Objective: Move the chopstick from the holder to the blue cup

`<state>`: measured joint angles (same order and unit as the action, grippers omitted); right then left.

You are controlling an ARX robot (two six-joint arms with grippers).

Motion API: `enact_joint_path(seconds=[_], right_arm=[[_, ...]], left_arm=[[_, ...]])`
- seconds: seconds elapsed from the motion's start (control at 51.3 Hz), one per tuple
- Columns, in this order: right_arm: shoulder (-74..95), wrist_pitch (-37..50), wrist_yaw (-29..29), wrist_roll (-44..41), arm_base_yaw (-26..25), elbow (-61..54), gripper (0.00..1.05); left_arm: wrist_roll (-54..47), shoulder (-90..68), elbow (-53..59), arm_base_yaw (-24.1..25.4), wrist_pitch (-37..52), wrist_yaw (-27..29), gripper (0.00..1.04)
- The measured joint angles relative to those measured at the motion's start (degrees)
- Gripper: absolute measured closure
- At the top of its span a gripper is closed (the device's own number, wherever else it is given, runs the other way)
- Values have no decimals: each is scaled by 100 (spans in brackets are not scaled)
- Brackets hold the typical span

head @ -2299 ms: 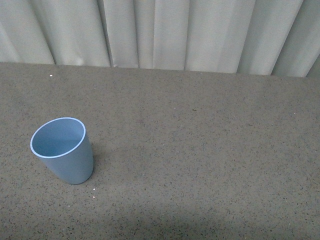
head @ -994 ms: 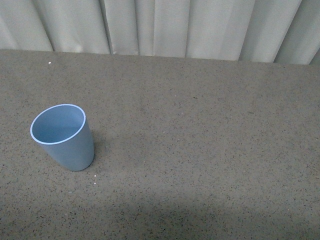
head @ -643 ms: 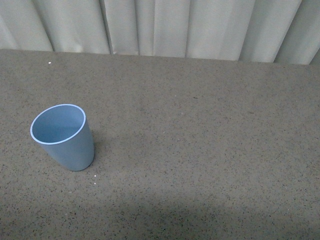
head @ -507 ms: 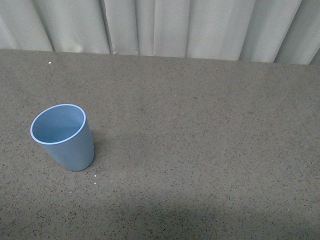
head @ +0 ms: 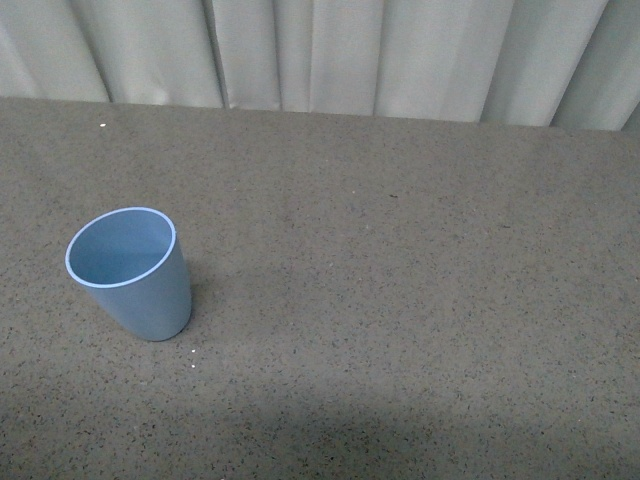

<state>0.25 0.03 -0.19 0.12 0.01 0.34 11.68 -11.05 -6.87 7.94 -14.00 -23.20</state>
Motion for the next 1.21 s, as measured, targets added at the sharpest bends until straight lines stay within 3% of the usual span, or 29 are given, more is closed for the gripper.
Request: enact_joint_path(seconds=[0.078, 0.156, 0.409, 0.682, 1.208], right_arm=[[0, 0, 9, 2, 2, 0, 9], [0, 0, 11, 2, 2, 0, 10], [0, 0, 11, 0, 2, 0, 9], [0, 0, 13, 0, 2, 0, 9], [0, 0, 11, 2, 2, 0, 9]], left_arm=[[608, -459, -94, 116, -63, -518, 7], [970, -758, -155, -46, 107, -509, 7], [1670, -1644, -251, -1080, 883, 745, 7], [2026, -3751, -492, -1805, 2122, 1578, 7], [1956, -5692, -1161, -1853, 2754, 2094, 7]])
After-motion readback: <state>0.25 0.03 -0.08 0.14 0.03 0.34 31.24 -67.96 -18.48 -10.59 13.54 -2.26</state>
